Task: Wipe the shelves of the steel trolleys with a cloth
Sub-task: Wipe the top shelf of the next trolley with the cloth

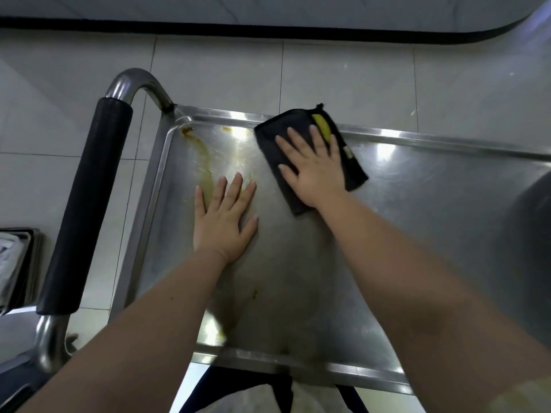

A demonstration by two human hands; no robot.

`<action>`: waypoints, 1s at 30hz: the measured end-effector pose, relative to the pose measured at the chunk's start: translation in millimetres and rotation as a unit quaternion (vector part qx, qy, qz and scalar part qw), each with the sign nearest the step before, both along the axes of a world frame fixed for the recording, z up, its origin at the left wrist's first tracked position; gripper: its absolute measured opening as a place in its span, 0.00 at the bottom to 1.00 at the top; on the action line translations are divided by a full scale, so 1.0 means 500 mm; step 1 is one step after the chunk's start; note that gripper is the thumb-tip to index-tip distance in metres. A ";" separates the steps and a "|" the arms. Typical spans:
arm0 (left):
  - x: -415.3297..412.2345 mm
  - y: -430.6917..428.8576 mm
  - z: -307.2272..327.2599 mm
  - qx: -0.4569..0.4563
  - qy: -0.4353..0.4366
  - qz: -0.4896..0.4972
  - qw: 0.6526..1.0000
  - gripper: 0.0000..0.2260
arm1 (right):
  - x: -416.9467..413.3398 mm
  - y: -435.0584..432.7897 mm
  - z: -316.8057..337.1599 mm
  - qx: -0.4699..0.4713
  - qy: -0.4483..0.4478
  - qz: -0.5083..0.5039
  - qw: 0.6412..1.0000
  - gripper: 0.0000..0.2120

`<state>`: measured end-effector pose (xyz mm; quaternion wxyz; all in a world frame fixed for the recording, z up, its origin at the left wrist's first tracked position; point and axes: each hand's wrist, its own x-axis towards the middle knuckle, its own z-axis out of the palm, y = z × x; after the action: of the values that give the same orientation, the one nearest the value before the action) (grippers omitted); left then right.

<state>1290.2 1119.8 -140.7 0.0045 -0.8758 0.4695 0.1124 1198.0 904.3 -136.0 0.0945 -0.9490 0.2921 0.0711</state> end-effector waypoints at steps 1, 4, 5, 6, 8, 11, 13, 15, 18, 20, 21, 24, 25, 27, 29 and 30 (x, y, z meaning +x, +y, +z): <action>0.000 -0.003 -0.001 -0.001 -0.001 0.000 1.000 0.28 | -0.020 -0.030 -0.002 -0.007 -0.003 -0.023 1.000 0.29; -0.002 -0.009 0.000 0.002 -0.009 -0.006 1.000 0.28 | -0.078 -0.106 -0.002 -0.015 0.002 -0.125 0.992 0.29; -0.003 -0.011 0.000 0.003 -0.011 -0.006 1.000 0.28 | -0.090 -0.118 -0.003 -0.013 0.012 -0.152 0.988 0.29; -0.005 -0.011 0.000 0.005 -0.011 -0.006 1.000 0.28 | -0.095 -0.121 -0.005 -0.011 0.022 -0.175 0.984 0.28; -0.007 -0.011 0.000 0.007 -0.013 -0.007 1.000 0.28 | -0.086 -0.104 -0.007 -0.017 0.028 -0.196 0.980 0.28; -0.002 -0.011 0.000 0.017 -0.005 -0.010 1.000 0.28 | -0.077 -0.036 -0.001 -0.012 0.026 -0.143 0.989 0.28; 0.004 -0.016 0.000 0.023 -0.001 -0.009 1.000 0.29 | -0.101 0.025 0.003 -0.015 0.013 -0.034 0.999 0.28; 0.004 -0.020 0.000 0.029 0.002 -0.009 1.000 0.28 | -0.154 0.097 0.004 -0.011 -0.006 0.070 0.997 0.27; 0.000 -0.018 -0.001 0.027 -0.002 -0.011 1.000 0.28 | -0.261 0.197 -0.003 -0.005 -0.029 0.147 0.989 0.27; 0.002 -0.015 -0.003 0.027 -0.001 -0.015 1.000 0.28 | -0.333 0.265 -0.007 -0.004 -0.045 0.176 0.983 0.27; 0.002 -0.013 -0.004 0.026 0.000 -0.015 1.000 0.28 | -0.366 0.301 -0.008 -0.002 -0.052 0.196 0.979 0.27; -0.001 -0.001 -0.008 0.021 -0.003 -0.016 1.000 0.28 | -0.427 0.373 -0.008 0.015 -0.051 0.260 0.964 0.27; -0.003 0.004 -0.009 0.019 -0.006 -0.018 1.000 0.28 | -0.431 0.372 -0.008 0.023 -0.045 0.284 0.957 0.27; -0.007 0.014 -0.010 0.015 -0.008 -0.023 1.000 0.28 | -0.413 0.334 -0.007 0.033 -0.035 0.323 0.945 0.27; -0.010 0.020 -0.009 0.009 -0.006 -0.025 1.000 0.28 | -0.364 0.266 -0.001 0.021 -0.033 0.291 0.956 0.26; -0.011 0.021 -0.008 0.006 -0.005 -0.024 1.000 0.28 | -0.331 0.224 0.001 0.009 -0.031 0.244 0.969 0.26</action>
<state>1284.5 1130.3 -144.8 0.0145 -0.8649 0.4894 0.1104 1032.5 1016.1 -135.5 0.0921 -0.9925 0.0482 0.0649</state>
